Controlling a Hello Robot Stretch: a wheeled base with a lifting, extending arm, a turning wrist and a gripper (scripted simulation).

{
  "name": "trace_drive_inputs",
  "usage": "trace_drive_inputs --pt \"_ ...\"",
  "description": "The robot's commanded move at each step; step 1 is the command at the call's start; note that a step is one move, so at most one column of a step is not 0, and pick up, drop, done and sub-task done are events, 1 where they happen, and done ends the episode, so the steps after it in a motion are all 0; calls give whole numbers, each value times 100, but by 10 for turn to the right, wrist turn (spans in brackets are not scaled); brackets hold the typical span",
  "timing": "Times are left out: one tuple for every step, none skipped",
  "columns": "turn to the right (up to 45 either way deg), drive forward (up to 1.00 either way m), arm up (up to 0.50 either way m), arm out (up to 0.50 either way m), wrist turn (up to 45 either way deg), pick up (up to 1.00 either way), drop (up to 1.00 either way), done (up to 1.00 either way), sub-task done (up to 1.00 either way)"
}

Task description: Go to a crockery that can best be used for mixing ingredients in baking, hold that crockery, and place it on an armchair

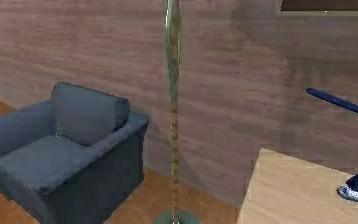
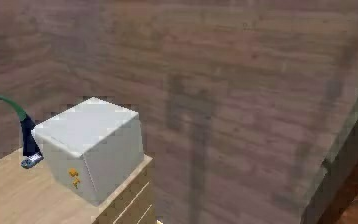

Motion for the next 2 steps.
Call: trace_drive_inputs --pt "-450 0 0 0 0 0 0 0 0" --pt "-450 0 0 0 0 0 0 0 0"
